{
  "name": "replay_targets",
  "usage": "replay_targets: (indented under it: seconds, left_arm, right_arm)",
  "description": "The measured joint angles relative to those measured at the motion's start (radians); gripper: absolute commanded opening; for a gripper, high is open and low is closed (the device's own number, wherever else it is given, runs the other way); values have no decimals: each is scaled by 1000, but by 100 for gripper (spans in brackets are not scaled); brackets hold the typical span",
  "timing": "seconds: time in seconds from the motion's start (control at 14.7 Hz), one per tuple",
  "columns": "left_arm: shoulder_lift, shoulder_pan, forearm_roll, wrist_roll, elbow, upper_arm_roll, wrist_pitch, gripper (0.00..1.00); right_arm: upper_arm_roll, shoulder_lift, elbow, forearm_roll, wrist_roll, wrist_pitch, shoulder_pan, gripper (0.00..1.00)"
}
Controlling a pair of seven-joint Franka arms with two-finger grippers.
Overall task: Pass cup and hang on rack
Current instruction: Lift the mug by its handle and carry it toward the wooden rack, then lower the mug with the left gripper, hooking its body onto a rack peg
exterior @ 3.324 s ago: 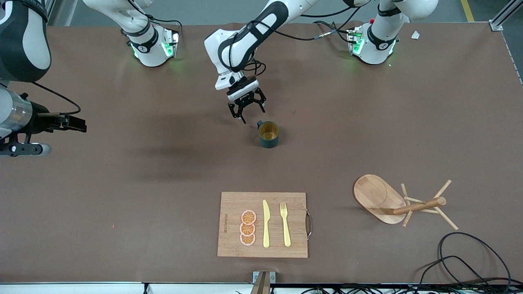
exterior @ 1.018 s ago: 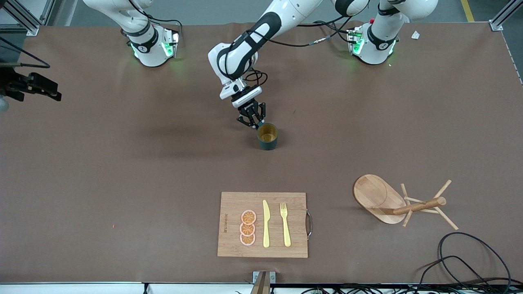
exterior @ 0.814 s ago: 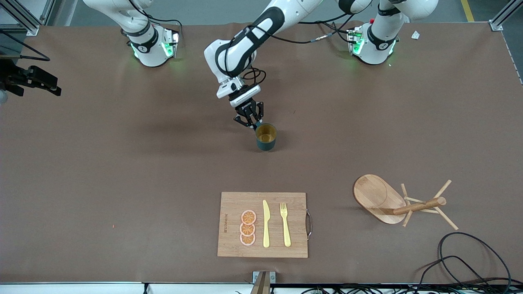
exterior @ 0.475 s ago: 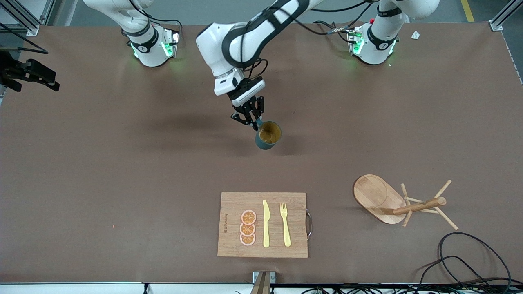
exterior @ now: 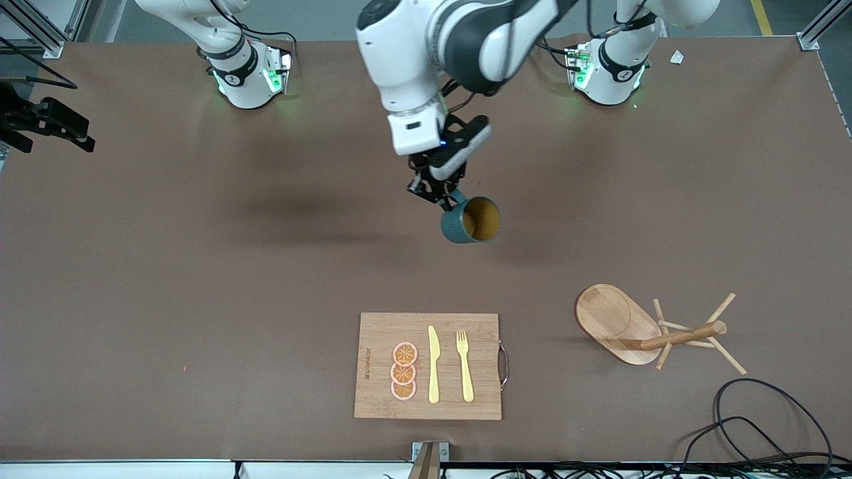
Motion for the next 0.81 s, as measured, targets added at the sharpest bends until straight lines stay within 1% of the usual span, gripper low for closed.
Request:
replay_targets:
  seconds: [0.2,0.47,0.81]
  left_arm:
    - [-60,103,-130,90,-1,0,0,0]
    - [-119,240,-327,155,-2,-1,0,0]
    - [-162,411,-556,241,-4,-1,0,0]
  right_arm:
    - [1,0,-1,0,0,0,0,100]
    - [2,0,-1,0,0,0,0,100]
    - [4,0,-1,0,0,0,0,100]
